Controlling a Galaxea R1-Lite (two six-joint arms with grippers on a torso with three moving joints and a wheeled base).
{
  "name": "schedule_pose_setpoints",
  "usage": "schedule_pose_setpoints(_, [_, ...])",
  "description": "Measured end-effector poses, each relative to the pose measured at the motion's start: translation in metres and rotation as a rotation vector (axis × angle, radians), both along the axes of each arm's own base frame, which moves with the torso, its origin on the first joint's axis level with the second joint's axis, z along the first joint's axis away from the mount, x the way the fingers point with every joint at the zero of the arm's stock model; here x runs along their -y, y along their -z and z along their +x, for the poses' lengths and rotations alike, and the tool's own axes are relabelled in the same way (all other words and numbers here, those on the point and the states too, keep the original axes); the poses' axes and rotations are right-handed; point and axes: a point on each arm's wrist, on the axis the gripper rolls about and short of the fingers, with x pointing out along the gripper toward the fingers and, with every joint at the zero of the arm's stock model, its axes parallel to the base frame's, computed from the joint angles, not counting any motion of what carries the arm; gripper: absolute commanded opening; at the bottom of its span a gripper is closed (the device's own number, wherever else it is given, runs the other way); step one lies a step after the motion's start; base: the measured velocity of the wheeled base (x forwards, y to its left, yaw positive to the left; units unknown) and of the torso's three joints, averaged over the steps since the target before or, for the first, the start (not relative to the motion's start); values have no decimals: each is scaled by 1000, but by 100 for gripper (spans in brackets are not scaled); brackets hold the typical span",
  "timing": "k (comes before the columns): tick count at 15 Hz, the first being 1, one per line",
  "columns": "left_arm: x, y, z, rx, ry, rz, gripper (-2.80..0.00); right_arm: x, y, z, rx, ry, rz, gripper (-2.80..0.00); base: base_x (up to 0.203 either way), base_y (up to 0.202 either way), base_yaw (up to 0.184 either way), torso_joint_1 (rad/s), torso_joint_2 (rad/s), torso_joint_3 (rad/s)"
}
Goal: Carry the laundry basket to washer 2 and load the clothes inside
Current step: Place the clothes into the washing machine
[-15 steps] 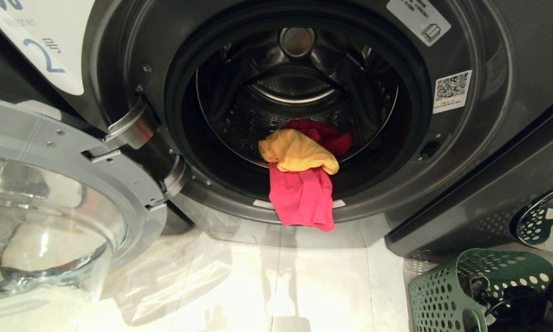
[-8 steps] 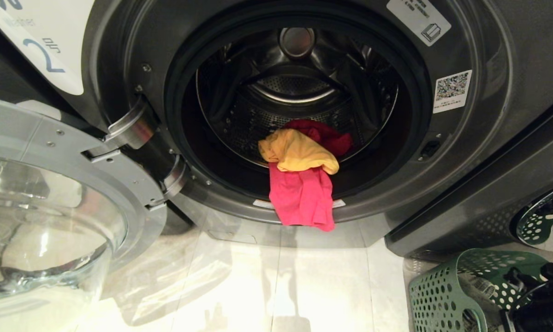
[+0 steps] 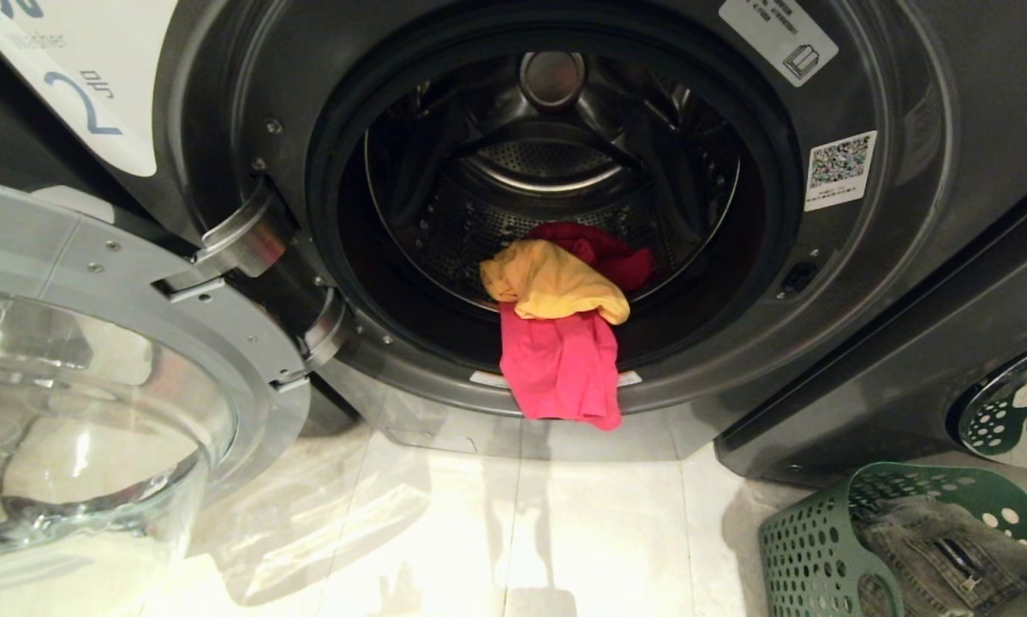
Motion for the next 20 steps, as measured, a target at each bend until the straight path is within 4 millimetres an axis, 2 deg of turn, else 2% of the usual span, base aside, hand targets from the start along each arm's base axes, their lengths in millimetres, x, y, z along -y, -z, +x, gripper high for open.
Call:
schedule_pose_setpoints(4, [0,0,0,0,-1,0,-280,-27,-58,-35,199,-70,-230,-280,0,0,0,0,0,0])
schedule_pose_setpoints(7, [0,0,0,0,0,0,-280,-57,-92,-44,342,-283,-330,-280,0,0,0,0,0,0])
schedule_pose_setpoints(11, [0,0,0,0,0,0,-280,-101,-114,-46,484,-656,-320,-280,0,0,0,0,0,0])
schedule_pose_setpoints(14, [0,0,0,0,0,0,-280,-134,-125,-55,567,-917,-265,-280,0,0,0,0,0,0])
schedule_pose_setpoints(17, [0,0,0,0,0,0,-280,-158,-130,-64,604,-1032,-152,-280,0,0,0,0,0,0])
schedule_pose_setpoints(20, [0,0,0,1,0,0,-280,-176,-136,-53,656,-1026,-73,-280,0,0,0,0,0,0])
